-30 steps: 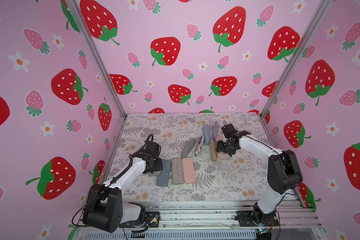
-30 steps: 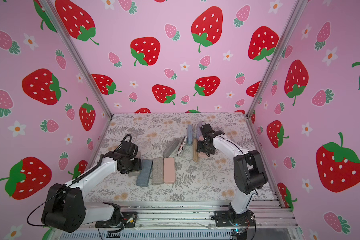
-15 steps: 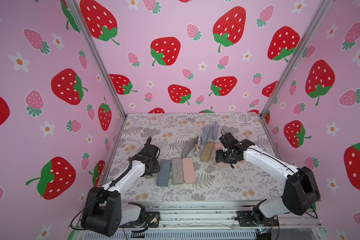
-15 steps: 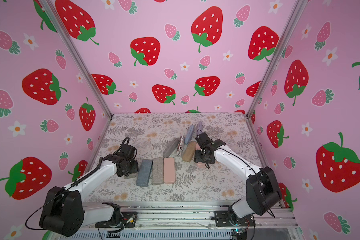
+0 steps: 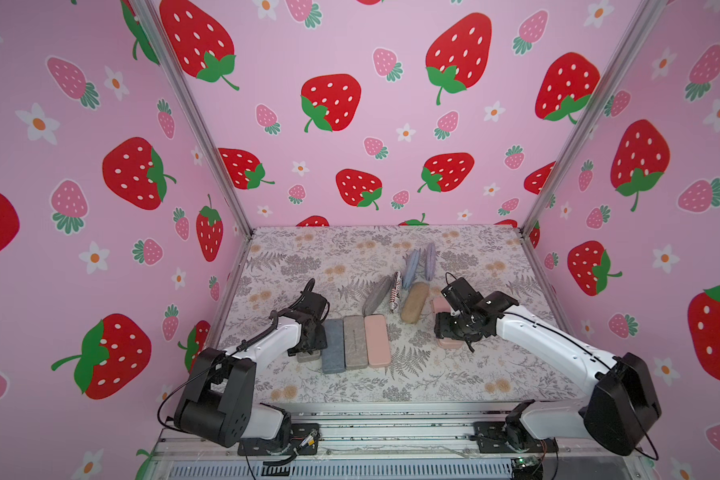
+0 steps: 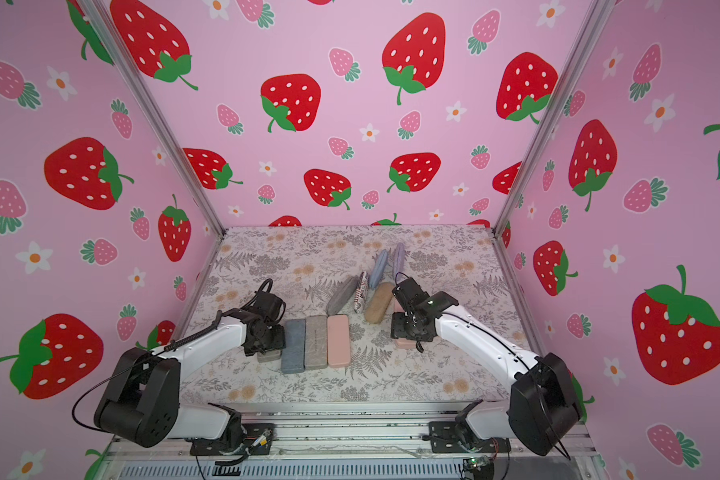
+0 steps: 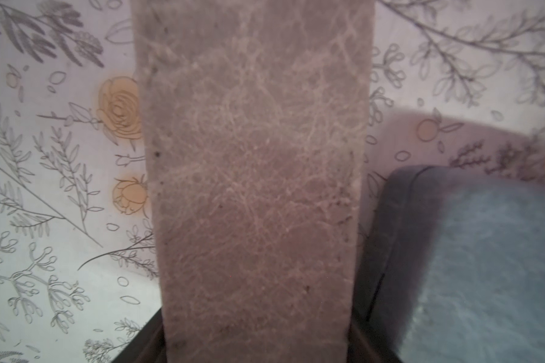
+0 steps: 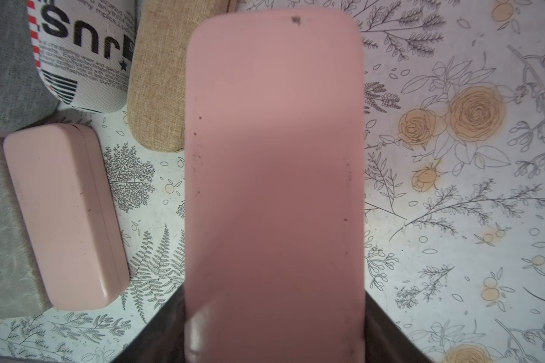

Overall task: Close the glasses case
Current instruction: Move the glasses case to the center of the board.

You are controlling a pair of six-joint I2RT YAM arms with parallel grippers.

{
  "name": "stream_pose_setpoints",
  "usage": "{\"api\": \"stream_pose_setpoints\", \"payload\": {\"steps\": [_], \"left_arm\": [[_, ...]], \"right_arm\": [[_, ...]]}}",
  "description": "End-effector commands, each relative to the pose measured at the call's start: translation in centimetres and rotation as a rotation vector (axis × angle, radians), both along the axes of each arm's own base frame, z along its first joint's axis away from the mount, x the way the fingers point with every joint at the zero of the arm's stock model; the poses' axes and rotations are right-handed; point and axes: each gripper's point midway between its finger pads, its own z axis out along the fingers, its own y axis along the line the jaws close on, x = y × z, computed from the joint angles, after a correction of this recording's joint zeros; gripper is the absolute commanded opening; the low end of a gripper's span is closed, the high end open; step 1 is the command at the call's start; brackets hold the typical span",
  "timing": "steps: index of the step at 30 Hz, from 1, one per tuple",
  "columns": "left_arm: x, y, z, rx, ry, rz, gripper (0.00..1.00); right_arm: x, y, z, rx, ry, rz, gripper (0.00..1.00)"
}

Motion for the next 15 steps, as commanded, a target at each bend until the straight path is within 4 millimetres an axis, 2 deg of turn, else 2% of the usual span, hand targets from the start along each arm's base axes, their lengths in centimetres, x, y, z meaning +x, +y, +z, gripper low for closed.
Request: {"api": "stream_pose_setpoints", "payload": {"steps": [1,8,15], "left_arm": [[0.0,-2.8,-0.2,-0.052,0.004,-0.035,0.68],[-1.0,-6.6,-0.9,-0.055,0.005,-0.118,0.67],[-0.8,-10.9,-0.8,-0.052,0.001,-0.218,0.67]], "right_arm": [[-0.5,-0.1,0.4,0.006,-0.012,-0.013,0.51],[-1.3,-0.1,-1.2,-0.001,0.02,-0.016,0.5],[-1.7,0.1,-3.1,-0.01,0.048,-0.018,0.51]]}}
